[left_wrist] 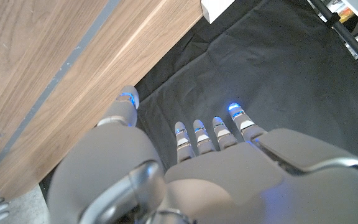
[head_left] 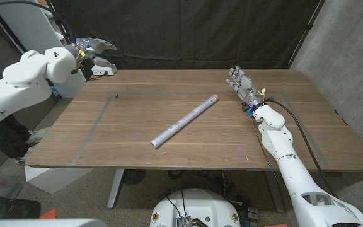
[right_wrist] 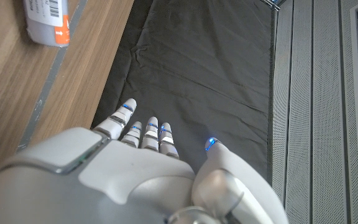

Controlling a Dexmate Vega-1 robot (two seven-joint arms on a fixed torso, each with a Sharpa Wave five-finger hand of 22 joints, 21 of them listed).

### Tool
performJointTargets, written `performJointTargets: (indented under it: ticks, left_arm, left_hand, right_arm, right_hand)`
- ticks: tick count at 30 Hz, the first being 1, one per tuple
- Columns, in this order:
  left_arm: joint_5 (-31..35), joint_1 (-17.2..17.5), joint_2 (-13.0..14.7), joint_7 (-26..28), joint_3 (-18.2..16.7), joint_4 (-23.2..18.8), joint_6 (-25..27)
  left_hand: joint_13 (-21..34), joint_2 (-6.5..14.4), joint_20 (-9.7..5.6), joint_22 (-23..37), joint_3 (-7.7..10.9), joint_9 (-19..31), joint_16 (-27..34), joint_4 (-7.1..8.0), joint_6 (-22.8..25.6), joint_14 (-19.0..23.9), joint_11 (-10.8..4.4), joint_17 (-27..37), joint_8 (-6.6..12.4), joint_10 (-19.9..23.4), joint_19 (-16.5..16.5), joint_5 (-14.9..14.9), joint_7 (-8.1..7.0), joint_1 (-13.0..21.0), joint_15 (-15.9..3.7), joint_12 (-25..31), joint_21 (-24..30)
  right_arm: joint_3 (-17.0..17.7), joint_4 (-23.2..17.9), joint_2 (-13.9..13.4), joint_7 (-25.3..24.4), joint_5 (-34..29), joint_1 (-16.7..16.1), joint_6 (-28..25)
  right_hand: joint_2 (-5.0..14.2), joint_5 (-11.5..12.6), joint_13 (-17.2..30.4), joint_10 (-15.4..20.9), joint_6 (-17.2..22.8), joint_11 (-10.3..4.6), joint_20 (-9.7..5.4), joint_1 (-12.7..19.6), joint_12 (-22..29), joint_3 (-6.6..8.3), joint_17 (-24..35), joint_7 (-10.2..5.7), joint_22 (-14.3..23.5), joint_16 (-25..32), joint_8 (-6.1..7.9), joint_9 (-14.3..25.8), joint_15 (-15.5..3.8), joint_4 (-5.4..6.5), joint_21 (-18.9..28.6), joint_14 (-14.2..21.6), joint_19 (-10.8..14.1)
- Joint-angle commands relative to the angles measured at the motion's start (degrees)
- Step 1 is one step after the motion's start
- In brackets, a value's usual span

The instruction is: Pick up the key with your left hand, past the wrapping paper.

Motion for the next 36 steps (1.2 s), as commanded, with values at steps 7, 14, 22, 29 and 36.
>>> performJointTargets:
  ticks: [7, 14, 22, 29, 36]
  left_arm:
    - [10.36, -5.07, -2.48, -4.23, 4.65, 4.27, -3.9]
    - [14.02, -7.01, -3.4, -6.08, 6.24, 5.11, -5.43]
    - [19.31, -8.71, -4.37, -6.74, 8.49, 6.25, -7.53]
    - [21.48, -9.42, -5.56, -6.58, 9.72, 8.39, -8.82]
    - [23.42, -9.68, -6.08, -6.25, 11.17, 10.39, -9.82]
  left_hand:
    - [0.21, -0.29, 0.53, -0.04, -0.88, 0.37, -0.23, 0.02, 2.37, -0.91, -0.32, 0.0, 0.83, 0.2, 0.31, 0.64, -0.46, 2.52, -0.21, 0.1, -0.01]
    - [0.21, -0.53, -0.38, -0.07, -1.26, 0.41, -0.33, -0.06, 3.63, -1.44, -1.54, -0.09, 1.12, 0.36, 0.7, 0.95, -1.41, 4.41, -0.94, 0.02, -0.06]
    - [0.2, -0.51, -0.55, -0.09, -1.39, 0.41, -0.46, -0.11, 4.58, -1.9, -1.83, -0.14, 1.36, 0.19, 0.58, 1.06, -1.55, 5.67, -1.02, -0.09, -0.22]
    - [0.18, -0.56, -0.62, -0.12, -1.57, 0.4, -0.49, -0.11, 4.93, -2.11, -1.88, -0.18, 1.35, 0.44, 0.51, 1.1, -1.62, 6.68, -1.04, -0.03, -0.35]
    - [0.17, -0.43, -0.52, -0.14, -1.71, 0.41, -0.49, -0.04, 6.1, -2.28, -2.0, -0.23, 1.65, 0.57, 0.49, 1.13, -1.49, 7.75, -1.06, -0.02, -0.48]
  right_arm:
    - [-0.23, -4.72, 0.0, 0.67, 2.01, -1.78, -1.91]
    - [0.41, -8.07, -0.11, 1.19, 3.36, -2.82, -3.0]
    - [1.03, -11.47, -0.83, 1.06, 3.67, -3.51, -4.84]
    - [1.31, -13.13, -1.51, 0.95, 3.25, -3.33, -6.43]
    - [1.58, -12.96, -1.25, 1.08, 3.42, -2.99, -6.83]
  right_hand:
    - [1.18, -0.33, 0.11, 0.45, 0.68, -0.07, -0.39, -0.13, -0.04, 0.4, 0.24, 0.13, 0.26, 0.43, 0.1, 0.12, 0.04, 0.06, -0.01, 0.28, 0.57]
    - [1.08, -0.39, 0.11, 0.93, 1.03, 0.0, -0.28, -0.19, 0.11, 0.42, 0.23, 0.23, 0.26, 0.57, 0.21, 0.12, 0.16, 0.03, -0.01, 0.7, 0.71]
    - [0.98, -0.44, 0.11, 1.23, 1.32, 0.06, -0.21, -0.25, 0.18, 0.42, 0.22, 0.26, 0.26, 0.62, 0.28, 0.12, 0.11, 0.01, 0.05, 0.95, 0.96]
    - [0.9, -0.48, 0.11, 1.35, 1.43, -0.02, -0.16, -0.31, 0.17, 0.43, 0.22, 0.24, 0.26, 0.63, 0.27, 0.12, 0.11, 0.0, 0.06, 1.1, 1.1]
    - [0.85, -0.53, 0.1, 1.48, 1.6, 0.01, -0.04, -0.36, 0.18, 0.44, 0.21, 0.25, 0.26, 0.66, 0.3, 0.11, 0.12, -0.01, 0.06, 1.3, 1.21]
